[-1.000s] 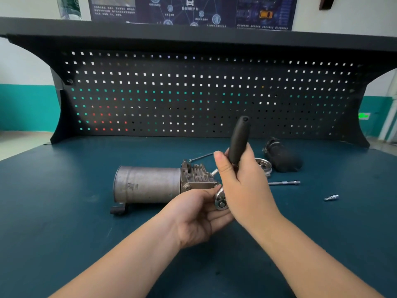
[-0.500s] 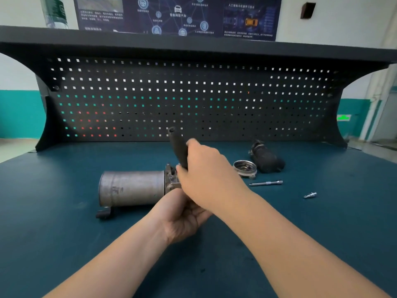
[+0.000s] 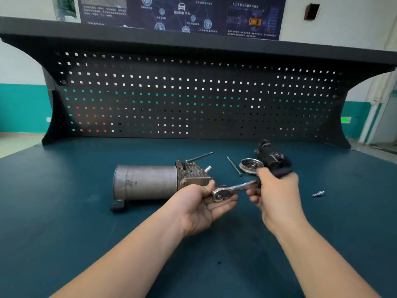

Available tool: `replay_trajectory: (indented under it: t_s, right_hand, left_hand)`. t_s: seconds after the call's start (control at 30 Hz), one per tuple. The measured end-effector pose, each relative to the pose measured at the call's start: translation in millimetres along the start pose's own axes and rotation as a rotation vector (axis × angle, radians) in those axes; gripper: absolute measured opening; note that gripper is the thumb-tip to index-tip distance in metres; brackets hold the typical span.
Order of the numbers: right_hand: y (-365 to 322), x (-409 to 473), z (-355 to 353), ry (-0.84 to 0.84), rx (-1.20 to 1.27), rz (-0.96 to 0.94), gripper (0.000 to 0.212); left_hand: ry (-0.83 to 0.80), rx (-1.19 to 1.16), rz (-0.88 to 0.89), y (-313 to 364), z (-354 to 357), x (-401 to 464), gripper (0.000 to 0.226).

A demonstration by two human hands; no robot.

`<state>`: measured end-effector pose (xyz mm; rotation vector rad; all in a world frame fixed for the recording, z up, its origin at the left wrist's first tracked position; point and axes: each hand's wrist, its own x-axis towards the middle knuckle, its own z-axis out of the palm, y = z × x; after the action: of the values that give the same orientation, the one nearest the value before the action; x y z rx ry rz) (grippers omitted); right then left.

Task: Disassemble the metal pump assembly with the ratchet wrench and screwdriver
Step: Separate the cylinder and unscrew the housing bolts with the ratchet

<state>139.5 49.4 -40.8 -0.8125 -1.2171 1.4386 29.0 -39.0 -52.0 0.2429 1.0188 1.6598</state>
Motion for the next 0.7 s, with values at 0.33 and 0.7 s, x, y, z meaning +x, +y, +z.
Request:
replay_trajectory:
  t_s: [0.33, 0.7]
  right_hand:
    - [-35.6, 0.7, 27.1, -0.262, -0.537, -0.51, 0.021]
    - [-19.3, 3.5, 26.8, 0.072, -0.298, -0.294, 0.02]
  left_hand:
    - [-0.025, -0.031, -0.029, 3.6, -1.6, -5.4, 0.045]
    - [-0.02, -0.005, -0.033, 4.9, -0.2, -7.5, 0.039]
